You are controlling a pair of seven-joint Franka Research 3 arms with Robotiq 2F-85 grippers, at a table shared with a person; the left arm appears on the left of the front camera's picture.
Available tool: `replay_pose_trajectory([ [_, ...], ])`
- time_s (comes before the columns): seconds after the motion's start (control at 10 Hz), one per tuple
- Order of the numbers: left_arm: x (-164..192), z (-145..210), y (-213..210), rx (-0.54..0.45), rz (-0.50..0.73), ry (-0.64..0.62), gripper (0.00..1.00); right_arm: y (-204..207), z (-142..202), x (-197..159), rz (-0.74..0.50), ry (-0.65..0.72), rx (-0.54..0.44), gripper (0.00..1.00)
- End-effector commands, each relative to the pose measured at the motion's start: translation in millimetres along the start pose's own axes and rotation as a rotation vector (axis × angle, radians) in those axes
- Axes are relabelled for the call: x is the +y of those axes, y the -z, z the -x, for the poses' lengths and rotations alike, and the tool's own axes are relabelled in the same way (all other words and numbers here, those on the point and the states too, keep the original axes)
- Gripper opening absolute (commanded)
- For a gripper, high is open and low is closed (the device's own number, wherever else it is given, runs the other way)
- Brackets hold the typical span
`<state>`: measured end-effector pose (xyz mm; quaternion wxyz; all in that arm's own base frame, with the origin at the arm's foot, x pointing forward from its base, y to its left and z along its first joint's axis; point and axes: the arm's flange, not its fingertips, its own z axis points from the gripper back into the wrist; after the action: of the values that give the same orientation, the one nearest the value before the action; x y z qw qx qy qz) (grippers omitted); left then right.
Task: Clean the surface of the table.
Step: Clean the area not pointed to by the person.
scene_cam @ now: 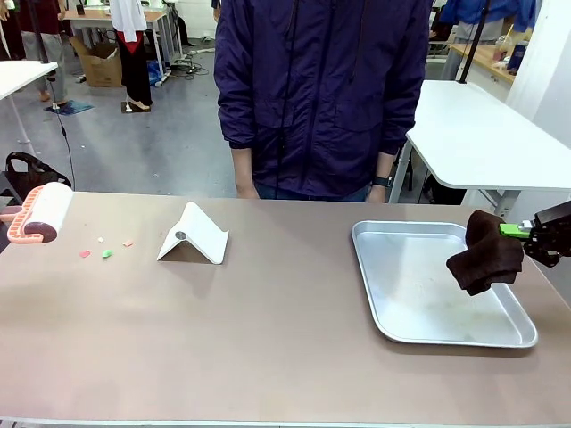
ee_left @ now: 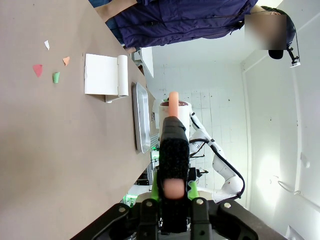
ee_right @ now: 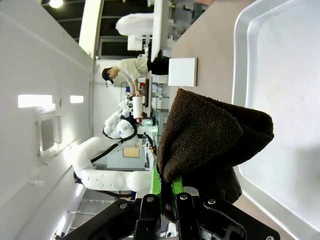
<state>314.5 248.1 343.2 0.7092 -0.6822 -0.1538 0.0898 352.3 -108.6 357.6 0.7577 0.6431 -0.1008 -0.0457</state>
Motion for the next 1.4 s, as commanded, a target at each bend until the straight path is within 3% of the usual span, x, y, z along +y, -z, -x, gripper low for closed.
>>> replay_pose_trajectory([
  [0.0,-2.4,3.6,0.7,0.005,0.003,0.002,0.00,0.0,-2.8,2.5,-0.010,-0.014,-0.010,0.10],
  [0.1,-2.4,3.6,0.7,0.005,0.003,0.002,0.00,0.0,-2.8,2.5,-0.010,-0.014,-0.010,0.10],
  [0.2,0.0,0.0,0.0,0.000,0.000,0.000,0.22,0.0,-2.8,2.5,-0.010,-0.014,-0.010,0.10],
  [0.6,-14.8,-13.2,13.8,-0.069,-0.334,0.022,0.22,0.0,-2.8,2.5,-0.010,-0.014,-0.010,0.10],
  [1.0,4.4,-37.2,15.1,-0.142,-0.544,-0.014,0.22,0.0,-2.8,2.5,-0.010,-0.014,-0.010,0.10],
  [1.3,21.1,-57.3,21.1,-0.212,-0.630,-0.033,0.22,0.0,-2.8,2.5,-0.010,-0.014,-0.010,0.10],
])
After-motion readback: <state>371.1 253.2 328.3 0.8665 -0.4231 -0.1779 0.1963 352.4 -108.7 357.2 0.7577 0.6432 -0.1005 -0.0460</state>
